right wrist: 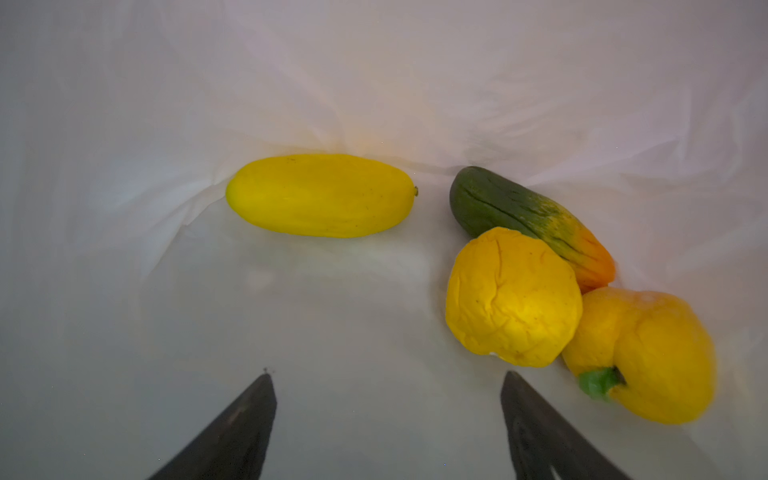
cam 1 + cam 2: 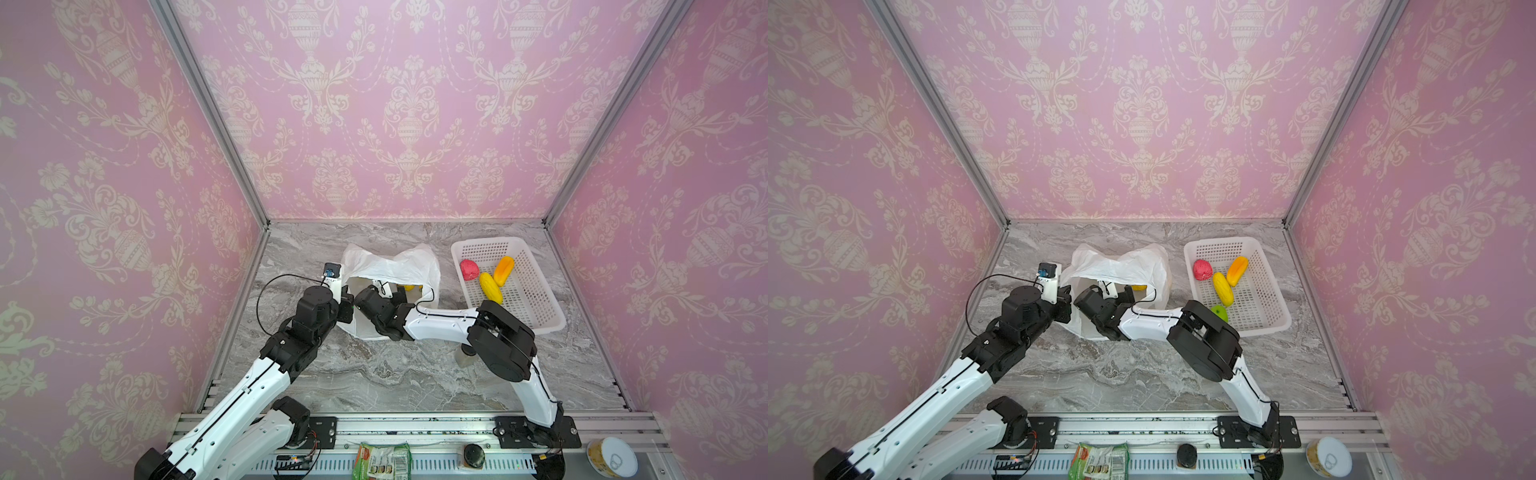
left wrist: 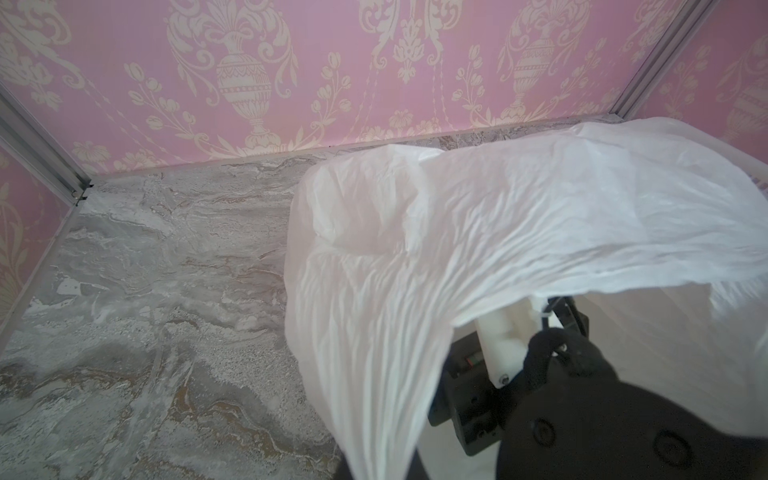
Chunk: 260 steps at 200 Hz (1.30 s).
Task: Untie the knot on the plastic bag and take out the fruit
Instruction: 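Reach the right gripper into the bag and close it on the yellow lemon, then lift the yellow lemon out and carry it over the basket with the right gripper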
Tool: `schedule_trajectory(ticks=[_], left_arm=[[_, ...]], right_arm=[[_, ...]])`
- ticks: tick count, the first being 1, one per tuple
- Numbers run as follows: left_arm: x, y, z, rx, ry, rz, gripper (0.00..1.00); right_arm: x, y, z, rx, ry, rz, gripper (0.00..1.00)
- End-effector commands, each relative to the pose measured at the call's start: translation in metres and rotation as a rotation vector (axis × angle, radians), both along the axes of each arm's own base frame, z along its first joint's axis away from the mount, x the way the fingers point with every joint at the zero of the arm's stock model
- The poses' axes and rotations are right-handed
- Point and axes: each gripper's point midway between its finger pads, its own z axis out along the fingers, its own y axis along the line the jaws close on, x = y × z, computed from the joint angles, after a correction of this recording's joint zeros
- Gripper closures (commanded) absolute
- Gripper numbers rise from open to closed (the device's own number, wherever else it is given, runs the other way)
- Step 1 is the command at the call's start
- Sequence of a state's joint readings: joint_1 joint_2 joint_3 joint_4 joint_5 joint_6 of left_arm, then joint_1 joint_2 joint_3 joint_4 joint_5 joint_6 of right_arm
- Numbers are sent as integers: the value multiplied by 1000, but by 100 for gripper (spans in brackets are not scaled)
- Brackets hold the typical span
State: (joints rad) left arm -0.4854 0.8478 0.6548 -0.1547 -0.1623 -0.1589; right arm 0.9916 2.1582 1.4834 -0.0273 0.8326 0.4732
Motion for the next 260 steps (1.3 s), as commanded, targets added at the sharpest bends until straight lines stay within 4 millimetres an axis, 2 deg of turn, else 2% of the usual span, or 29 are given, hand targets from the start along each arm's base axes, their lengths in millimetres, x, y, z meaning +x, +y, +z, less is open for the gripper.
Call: schedule_trajectory(ticks=[1, 35, 73, 113, 174, 196, 230, 247, 260], left_arm=[[-2, -1, -2, -9, 5, -11, 100], [-3, -1, -1, -14, -1, -13, 100], [-3, -2, -1, -14, -1, -13, 100], [-3, -1, -1, -12, 1, -13, 100], [-3, -2, -1, -16, -2, -17, 100], [-3, -2, -1, -14, 0, -14, 100], [-2, -1, -1, -12, -2, -9, 100], [-1, 0, -2, -6, 4, -2, 100], [0, 0, -4, 0, 10, 3, 100]], right_arm=[[10, -17, 0, -107, -18, -59, 8], [24, -42, -3, -193, -13, -135, 4], [39, -60, -9, -190, 18, -175, 0], [58, -71, -25, -146, 107, -201, 0], [70, -81, -43, -94, 234, -205, 1], [72, -82, -48, -68, 263, -194, 6], [69, -74, -49, -31, 281, -142, 28], [61, -60, -40, 2, 278, -80, 35], [51, -44, -22, 12, 246, -11, 40]])
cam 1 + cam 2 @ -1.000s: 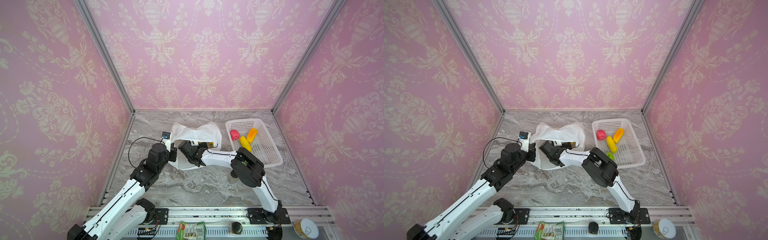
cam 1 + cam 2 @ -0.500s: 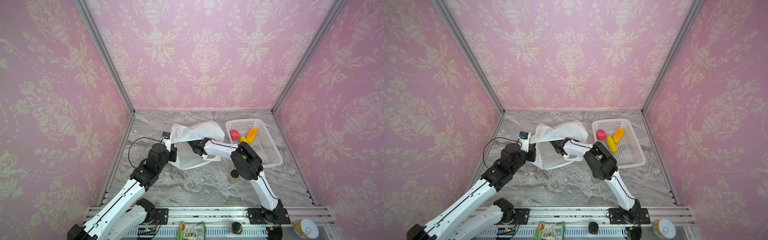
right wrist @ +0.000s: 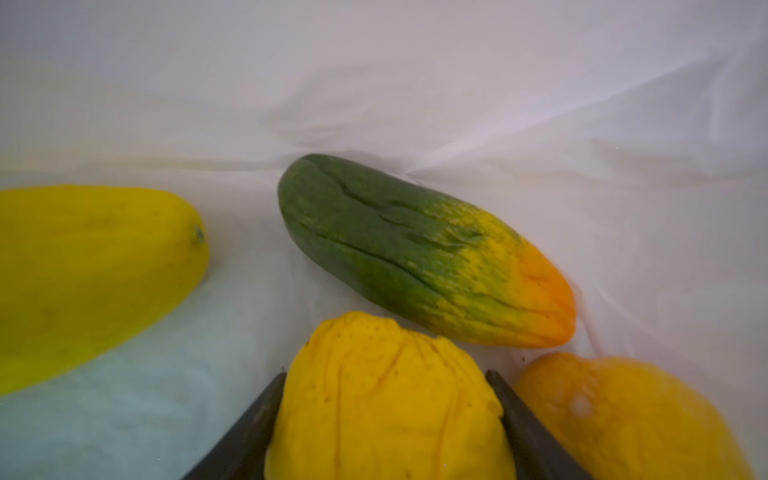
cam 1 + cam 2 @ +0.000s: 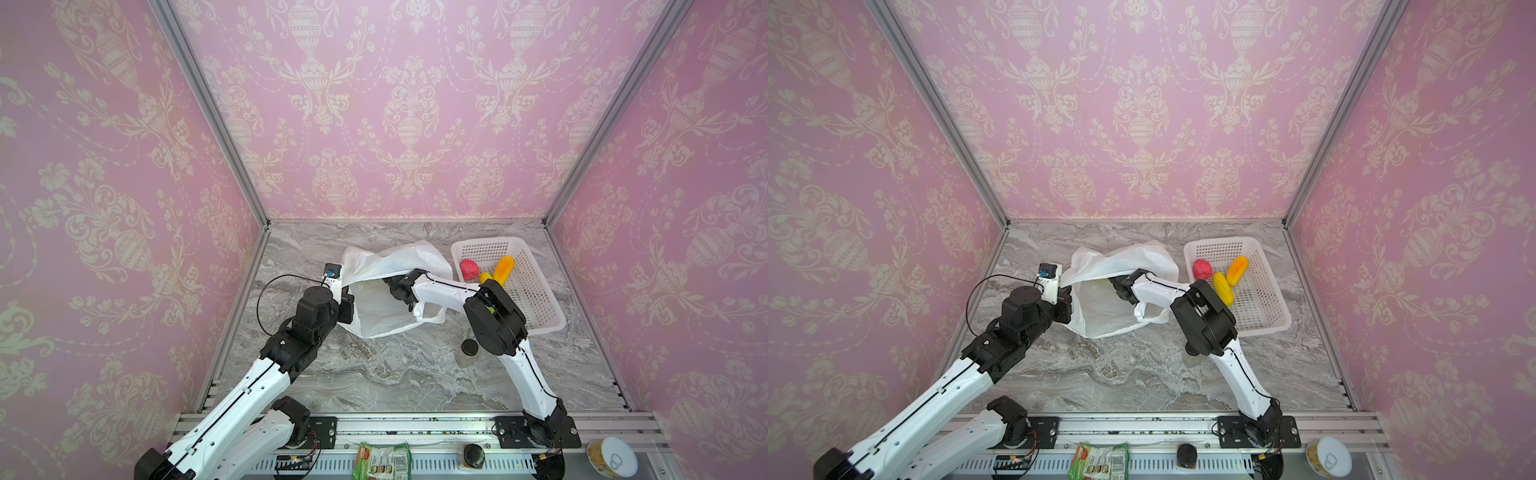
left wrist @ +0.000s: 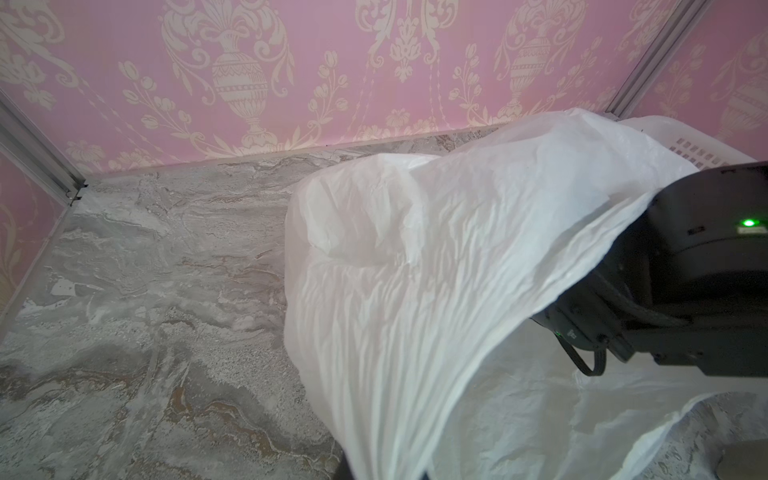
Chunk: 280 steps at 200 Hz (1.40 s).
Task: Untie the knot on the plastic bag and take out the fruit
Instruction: 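Lift the yellow lemon out and carry it over the basket with the right gripper, then open the right gripper to drop the lemon into the basket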
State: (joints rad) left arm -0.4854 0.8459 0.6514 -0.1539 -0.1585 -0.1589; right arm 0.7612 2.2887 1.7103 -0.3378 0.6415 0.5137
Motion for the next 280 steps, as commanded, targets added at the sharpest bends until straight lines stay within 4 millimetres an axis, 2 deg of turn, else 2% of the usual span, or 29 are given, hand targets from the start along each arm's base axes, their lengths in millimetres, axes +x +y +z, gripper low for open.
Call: schedule_trajectory(ticks=[1, 21, 51, 97, 100, 117, 145, 164, 177, 195, 218, 236, 264, 280], left_arm=[[1, 1, -3, 1, 8, 8, 100], [3, 1, -5, 9, 16, 15, 100], [4, 2, -6, 17, 22, 23, 100], [5, 4, -7, 22, 24, 33, 100], [5, 4, -7, 22, 24, 31, 100], [5, 4, -8, 23, 27, 34, 100], [5, 5, -9, 27, 30, 37, 100], [5, 5, -8, 27, 28, 39, 100], [5, 5, -9, 27, 29, 37, 100], [5, 4, -9, 27, 29, 37, 100], [5, 4, -8, 25, 28, 37, 100], [6, 5, -9, 26, 30, 38, 100], [6, 4, -9, 27, 31, 37, 100], [6, 4, -9, 27, 30, 38, 100]], right_arm=[[-21, 29, 22, 63, -7, 121, 40], [-45, 51, 56, 49, -88, 229, 46], [-86, 70, 108, 78, -201, 368, 50], [-150, 78, 172, 210, -304, 610, 63], [-155, 74, 164, 196, -290, 623, 63], [-173, 66, 182, 217, -326, 669, 64], [-185, 29, 214, 263, -429, 620, 63], [-189, -4, 236, 294, -518, 552, 62], [-187, -29, 243, 309, -559, 483, 62], [-177, -72, 242, 317, -583, 339, 62], [-166, -129, 229, 343, -565, 148, 62], [-166, -165, 221, 376, -564, 38, 63], [-173, -177, 225, 402, -597, 61, 63], [-171, -197, 224, 343, -597, -36, 63]])
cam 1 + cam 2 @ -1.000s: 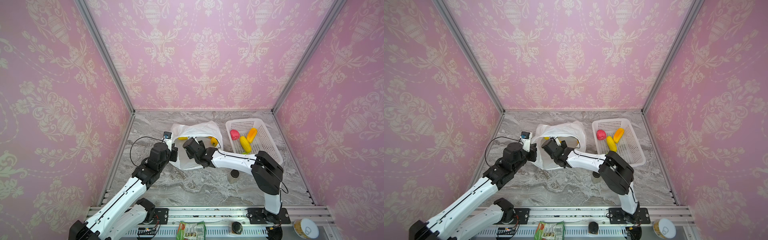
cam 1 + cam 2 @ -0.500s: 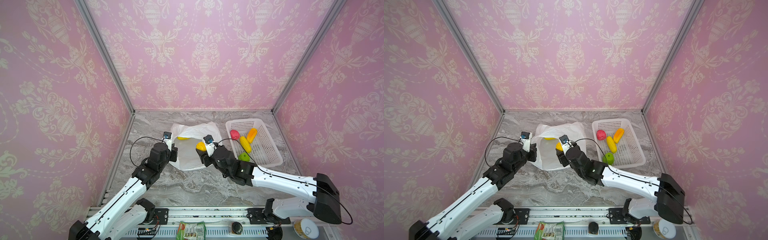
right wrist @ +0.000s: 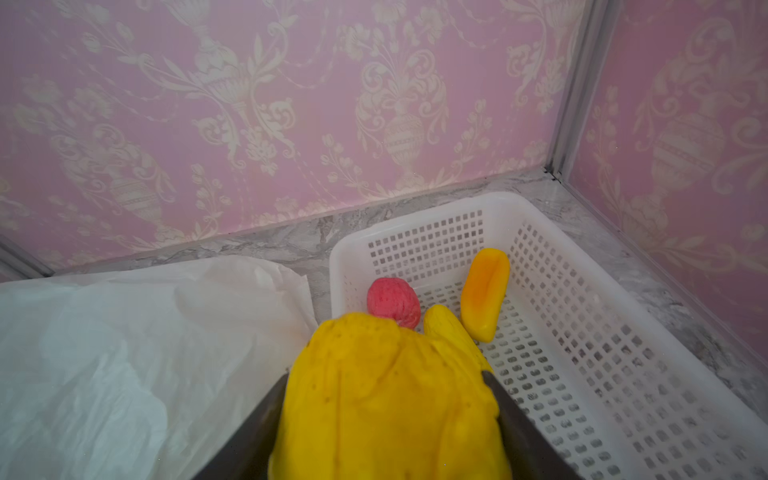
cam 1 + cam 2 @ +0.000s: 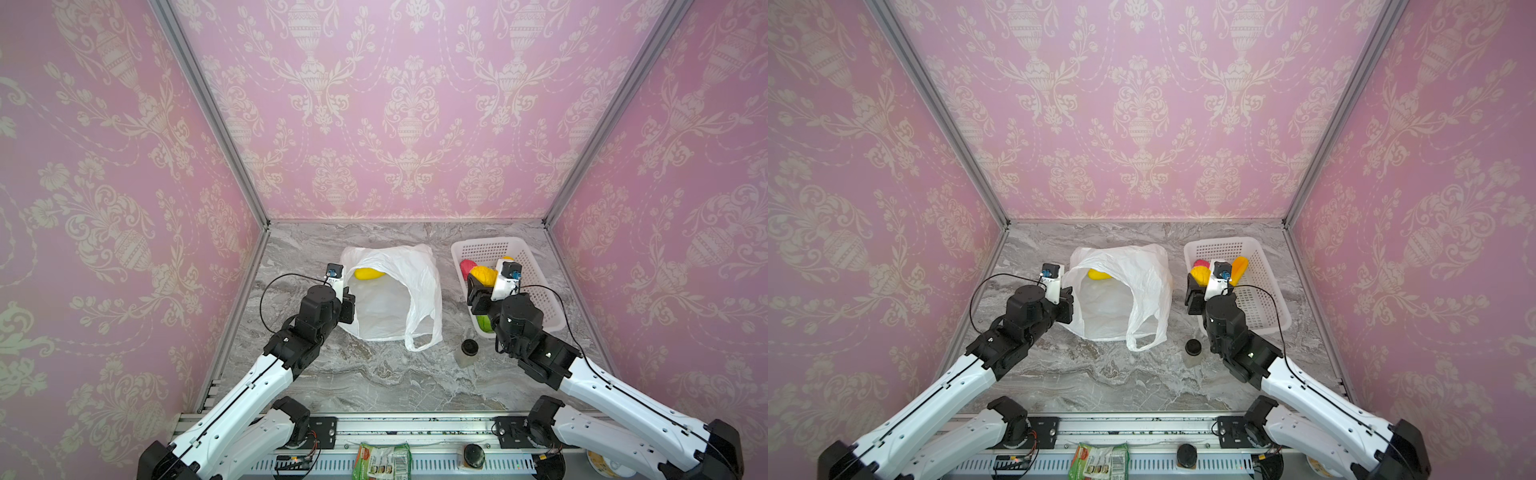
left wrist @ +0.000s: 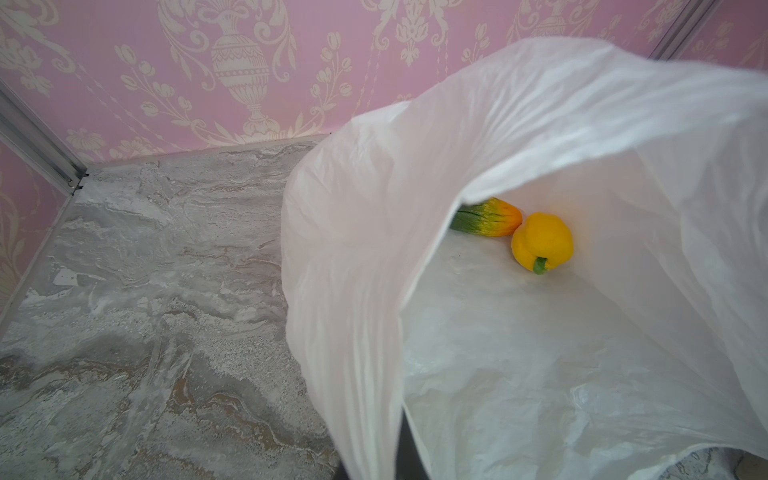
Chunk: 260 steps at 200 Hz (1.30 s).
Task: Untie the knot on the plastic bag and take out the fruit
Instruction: 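Open the right gripper to drop the lemon into the basket, then move the open right gripper back into the bag mouth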
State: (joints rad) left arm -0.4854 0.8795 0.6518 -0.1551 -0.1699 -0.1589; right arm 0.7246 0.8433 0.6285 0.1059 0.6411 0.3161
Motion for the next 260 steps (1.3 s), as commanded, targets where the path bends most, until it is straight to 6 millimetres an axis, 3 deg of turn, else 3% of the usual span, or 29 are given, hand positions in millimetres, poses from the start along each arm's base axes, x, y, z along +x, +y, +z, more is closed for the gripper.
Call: schedule_trajectory(ticks=[1, 28, 71, 98, 118, 166, 204, 260], left_arm=[[2, 4, 1, 6, 2, 27, 100], [2, 4, 1, 6, 4, 26, 100], [2, 4, 1, 6, 3, 25, 100], [2, 4, 1, 7, 4, 27, 100], [3, 4, 1, 8, 3, 29, 100], [3, 4, 1, 10, 3, 29, 100], [3, 4, 1, 9, 4, 27, 100], [3, 4, 1, 8, 5, 27, 100]], right_arm=[[-1, -21, -3, 3, 18, -100, 63], [9, -57, -29, -2, 122, -265, 64], [38, -92, -101, 171, 364, -333, 66], [52, -101, -143, 236, 489, -340, 68], [58, -102, -159, 237, 529, -346, 64], [61, -105, -171, 233, 553, -358, 34], [57, -106, -161, 244, 514, -349, 14], [47, -99, -135, 274, 422, -274, 6]])
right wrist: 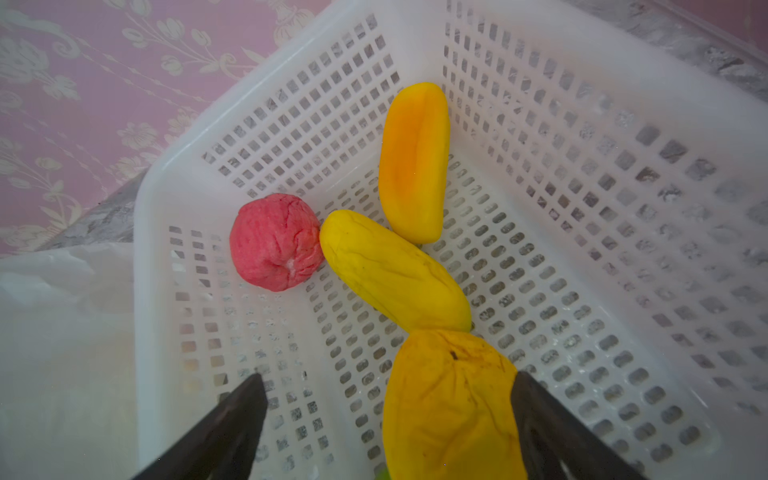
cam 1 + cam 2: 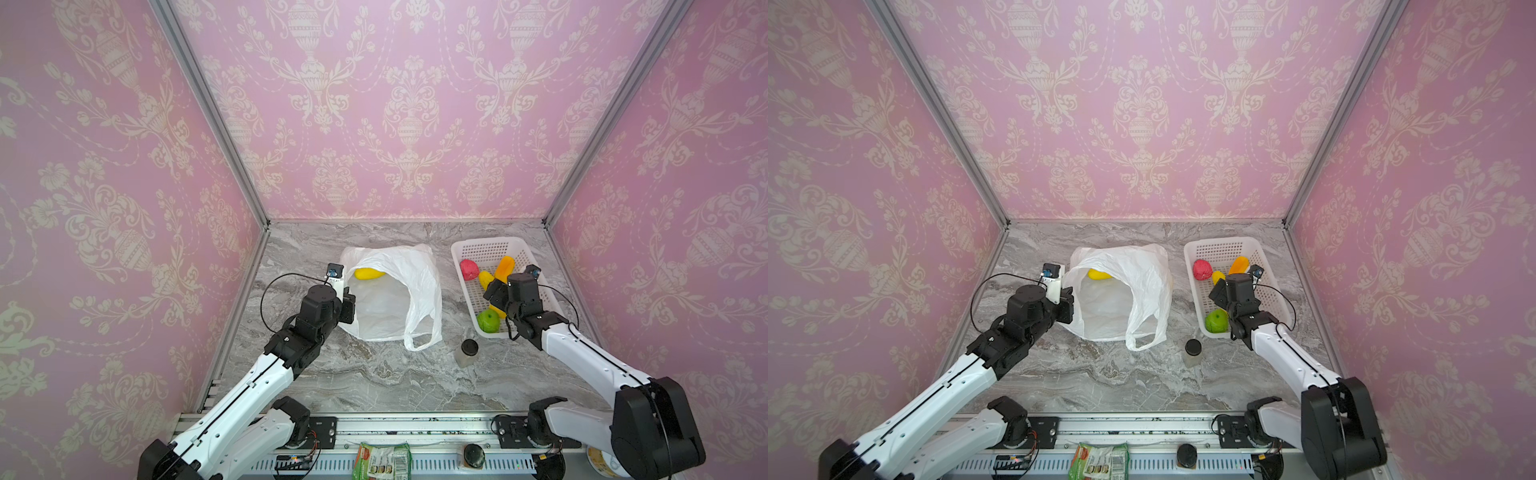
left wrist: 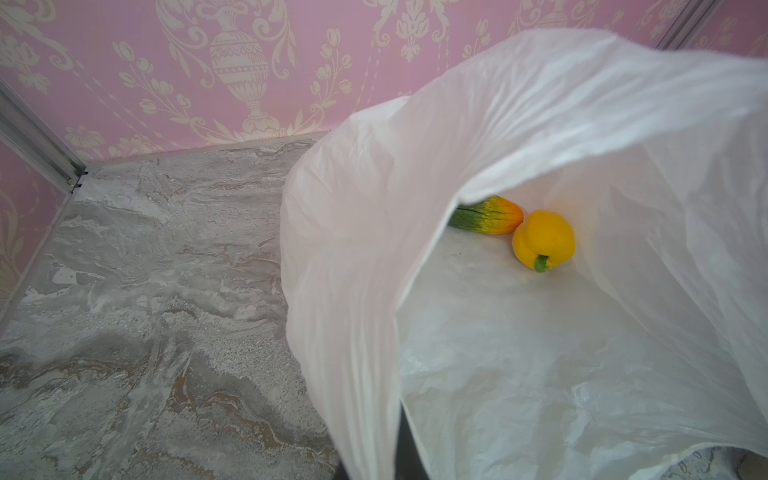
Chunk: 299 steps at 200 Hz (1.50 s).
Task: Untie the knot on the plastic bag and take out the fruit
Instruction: 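Move the open right gripper back into the bag mouth, then reach the right gripper deep into the bag and close on the yellow-red peach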
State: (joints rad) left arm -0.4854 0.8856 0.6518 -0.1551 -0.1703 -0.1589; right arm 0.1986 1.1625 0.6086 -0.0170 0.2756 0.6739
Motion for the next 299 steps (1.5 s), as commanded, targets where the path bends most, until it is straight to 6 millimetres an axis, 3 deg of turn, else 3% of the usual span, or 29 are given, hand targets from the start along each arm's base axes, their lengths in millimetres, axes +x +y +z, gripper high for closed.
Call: schedule_trajectory(ticks=[1, 48, 79, 115, 163, 196, 234, 263, 299], left_arm=[[2, 4, 3, 5, -1, 28, 100], [2, 4, 2, 9, 2, 27, 100], [3, 4, 3, 9, 0, 29, 100], [3, 5, 2, 11, 3, 30, 100], [3, 4, 1, 11, 3, 29, 100], [3, 4, 2, 9, 2, 29, 100], [2, 5, 2, 8, -1, 30, 100], [2, 5, 3, 7, -1, 30, 100], [2, 5, 2, 6, -2, 32, 100]], right_arm=[[-4, 4, 11, 9, -51, 36, 6], [-21, 15, 54, -46, -165, 76, 10], [-37, 38, 95, -90, -274, 170, 14], [-60, 99, 146, -121, -414, 378, 17], [-86, 215, 171, -209, -506, 694, 18], [-106, 291, 165, -210, -537, 855, 26], [-111, 354, 129, -159, -483, 948, 32], [-102, 375, 99, -153, -413, 938, 36], [-91, 379, 74, -165, -359, 892, 38]])
